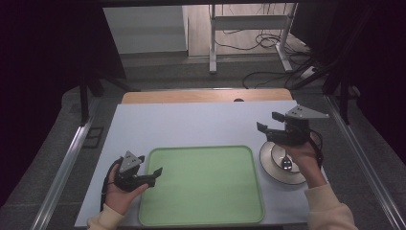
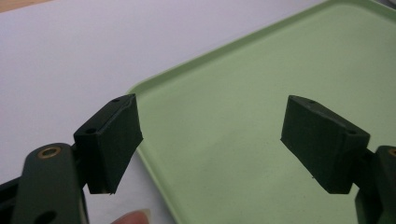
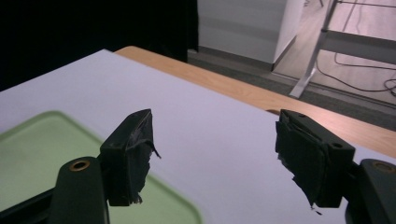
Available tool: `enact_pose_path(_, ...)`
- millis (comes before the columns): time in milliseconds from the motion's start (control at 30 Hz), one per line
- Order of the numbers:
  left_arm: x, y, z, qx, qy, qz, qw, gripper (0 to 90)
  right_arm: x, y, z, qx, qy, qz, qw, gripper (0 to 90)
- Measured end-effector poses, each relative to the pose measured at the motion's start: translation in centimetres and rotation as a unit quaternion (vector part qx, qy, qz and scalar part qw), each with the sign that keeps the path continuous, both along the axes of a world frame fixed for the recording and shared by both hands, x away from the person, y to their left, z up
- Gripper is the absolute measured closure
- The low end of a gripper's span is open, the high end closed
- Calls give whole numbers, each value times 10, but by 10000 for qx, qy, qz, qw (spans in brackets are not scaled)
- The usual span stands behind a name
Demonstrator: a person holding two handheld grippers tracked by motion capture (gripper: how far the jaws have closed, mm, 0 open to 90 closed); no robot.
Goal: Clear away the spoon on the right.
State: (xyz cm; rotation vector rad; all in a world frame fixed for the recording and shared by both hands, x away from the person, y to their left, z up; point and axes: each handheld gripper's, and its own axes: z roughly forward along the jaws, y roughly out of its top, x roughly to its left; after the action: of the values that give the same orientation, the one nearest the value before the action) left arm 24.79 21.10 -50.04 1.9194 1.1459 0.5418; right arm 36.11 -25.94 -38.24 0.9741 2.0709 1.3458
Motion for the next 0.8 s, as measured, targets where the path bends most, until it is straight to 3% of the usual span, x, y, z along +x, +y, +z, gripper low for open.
enact_pose_path(100, 0, 0, 0, 11, 5, 3, 10000, 195, 10, -12, 8, 45, -17, -223, 9997, 291)
enact_pose_path(367, 1, -1, -1, 45, 12, 1, 10000, 195, 19, -36, 9, -42, -117, -586, 9982, 313)
enact_pose_path(500, 1, -1, -1, 71, 26, -2, 10000, 195, 26, -52, 1, -11, 59, -735, 9973, 327)
enact_pose_path(800, 0, 0, -1, 39, -1, -23, 10000, 195, 35, -67, -15, -86, 317, -981, 9946, 336)
